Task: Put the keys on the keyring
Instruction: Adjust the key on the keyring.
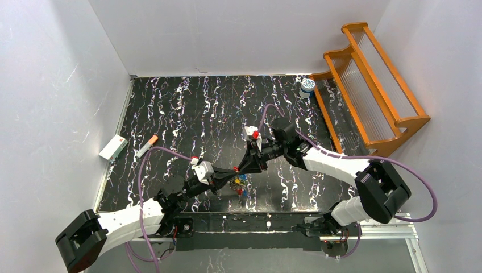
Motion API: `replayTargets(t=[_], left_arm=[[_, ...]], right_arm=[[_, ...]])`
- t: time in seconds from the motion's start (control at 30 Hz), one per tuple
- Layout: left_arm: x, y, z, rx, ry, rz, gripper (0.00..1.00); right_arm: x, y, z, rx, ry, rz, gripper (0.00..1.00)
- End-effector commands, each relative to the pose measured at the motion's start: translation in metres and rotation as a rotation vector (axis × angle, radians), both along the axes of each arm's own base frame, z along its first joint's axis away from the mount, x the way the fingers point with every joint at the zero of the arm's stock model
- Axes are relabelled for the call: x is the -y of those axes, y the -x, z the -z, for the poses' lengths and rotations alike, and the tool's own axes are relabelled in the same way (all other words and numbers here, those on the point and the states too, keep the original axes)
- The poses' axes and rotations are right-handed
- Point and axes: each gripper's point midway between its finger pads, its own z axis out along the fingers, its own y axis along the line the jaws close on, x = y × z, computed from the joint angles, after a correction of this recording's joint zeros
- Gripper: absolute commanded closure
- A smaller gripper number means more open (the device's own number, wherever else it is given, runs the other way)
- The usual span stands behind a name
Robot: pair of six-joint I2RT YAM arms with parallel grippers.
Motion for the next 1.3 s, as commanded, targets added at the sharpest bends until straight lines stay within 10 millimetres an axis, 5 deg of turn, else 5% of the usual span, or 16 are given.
replayTargets(t=[0.0,0.13,0.37,0.5,0.83,1.03,1.27], left_arm=[[0.000,-0.002,-0.022,0.047,0.067,-0.010,1.00],[0.000,-0.002,-0.023,0.049,0.067,-0.011,1.00],[-0.001,-0.004,-0.021,0.054,0.057,-0.023,1.00],[0.003,-0.010,-0.013,0.077,-0.039,-0.029,0.73],[0.001,-0.024,0.011,0.114,-0.385,-0.016,0.56],[-0.007,-0.020,0.028,0.113,-0.584,0.048,0.58],[-0.001,-0.015,0.033,0.094,-0.601,0.100,0.69]], right_arm=[[0.000,0.000,0.006,0.011,-0.005,-0.008,0.78],[-0.001,-0.001,0.011,-0.004,0.008,-0.013,0.99],[0.000,-0.003,0.003,0.038,0.001,-0.003,0.99],[0.003,-0.006,0.005,0.050,0.057,0.004,0.99],[0.012,-0.020,0.021,0.104,0.267,0.038,0.99],[0.010,-0.020,0.029,0.122,0.373,0.031,0.99],[0.002,-0.017,0.035,0.155,0.423,0.013,0.99]])
